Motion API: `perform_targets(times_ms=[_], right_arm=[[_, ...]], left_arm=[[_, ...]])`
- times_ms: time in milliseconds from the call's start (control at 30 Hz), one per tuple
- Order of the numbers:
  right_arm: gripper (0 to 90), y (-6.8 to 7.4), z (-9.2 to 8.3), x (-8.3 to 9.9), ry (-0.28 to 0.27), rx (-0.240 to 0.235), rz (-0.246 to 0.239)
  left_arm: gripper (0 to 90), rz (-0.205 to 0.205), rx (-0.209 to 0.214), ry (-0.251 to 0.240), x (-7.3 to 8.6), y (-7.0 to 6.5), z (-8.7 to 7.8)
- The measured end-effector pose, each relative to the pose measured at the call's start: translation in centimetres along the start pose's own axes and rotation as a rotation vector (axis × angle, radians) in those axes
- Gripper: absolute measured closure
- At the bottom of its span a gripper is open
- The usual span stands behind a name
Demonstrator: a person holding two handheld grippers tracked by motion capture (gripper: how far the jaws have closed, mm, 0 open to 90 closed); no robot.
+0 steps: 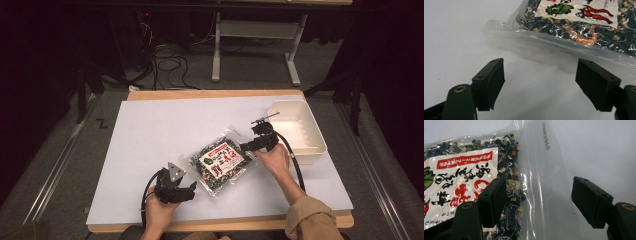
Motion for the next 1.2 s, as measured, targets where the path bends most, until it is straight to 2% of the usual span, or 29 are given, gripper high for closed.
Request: perform_targets(times_ms=[167, 233, 300, 333, 400, 433, 533, 567, 633, 667, 700, 733, 767, 933, 1067, 1133, 1200], right_arm=[[29.4, 0.0, 0.4, 0.0, 0.021, -0.002, -0.008], [30.0, -0.2, 0.6, 0.2, 0.028, -0.015, 0.005], [34.5, -0.3, 1.0, 0.5, 0.033, -0.054, 0.043], [34.5, -0.3, 1.0, 0.5, 0.033, -0.054, 0.043], [40.7, -0.3, 1.3, 0.7, 0.049, -0.06, 0.039], [47.2, -0.3, 1.2, 0.9, 0.042, -0.063, 0.035], [56.5, -0.3, 1.1, 1.1, 0.035, -0.045, 0.007], [56.5, -0.3, 1.1, 1.1, 0.035, -0.045, 0.007], [66.9, -0.1, 0.8, 1.1, 0.035, -0.035, -0.001], [66.9, -0.1, 0.8, 1.1, 0.035, -0.035, -0.001], [73.6, -0.1, 0.6, 1.0, 0.03, -0.037, -0.013], [73.6, -0.1, 0.6, 1.0, 0.03, -0.037, -0.013], [78.6, 0.0, 0.5, 1.0, 0.027, -0.029, -0.028], [89.4, 0.1, 0.3, 1.0, 0.011, -0.019, -0.061], [90.0, 0.6, -0.5, 0.6, -0.03, -0.013, -0.093], [90.0, 1.1, -1.3, 0.1, -0.035, 0.018, -0.148], [90.0, 1.1, -1.7, 0.0, -0.047, 0.02, -0.153]], left_arm=[[23.6, 0.013, 0.002, 0.01, 0.0, -0.3, 0.2], [23.6, 0.019, 0.004, 0.012, 0.0, -0.4, 0.3], [23.6, 0.015, 0.006, 0.015, -0.1, -0.5, 0.3], [23.6, 0.015, 0.006, 0.015, -0.1, -0.5, 0.3], [23.6, 0.017, 0.006, 0.016, -0.1, -0.5, 0.4], [23.6, 0.021, 0.006, 0.016, -0.1, -0.5, 0.5], [23.6, 0.029, 0.007, 0.026, -0.1, -0.7, 0.6], [23.6, 0.029, 0.007, 0.026, -0.1, -0.7, 0.6], [23.6, 0.024, 0.006, 0.027, -0.1, -0.6, 0.6], [23.7, 0.024, 0.006, 0.027, -0.1, -0.6, 0.6], [23.6, 0.022, 0.006, 0.026, -0.1, -0.6, 0.6], [23.6, 0.023, 0.004, 0.026, -0.1, -0.6, 0.6], [23.6, 0.024, 0.004, 0.027, -0.1, -0.6, 0.6], [23.6, 0.02, 0.006, 0.026, 0.0, -0.5, 0.5], [23.8, 0.019, 0.002, 0.027, 0.0, -0.4, 0.6], [23.8, 0.021, 0.005, 0.03, 0.0, -0.4, 0.5], [23.8, 0.018, 0.005, 0.027, 0.1, -0.4, 0.5]])
Point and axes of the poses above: each handheld gripper's, and its own axes: z roughly forward along the jaws, x roughly out of its underside, y roughly to its left, the point moved 2 cm from there along z, roughly forward along the jaws, and after that the axes turned 5 degrees about -z, right-handed, at the moved point
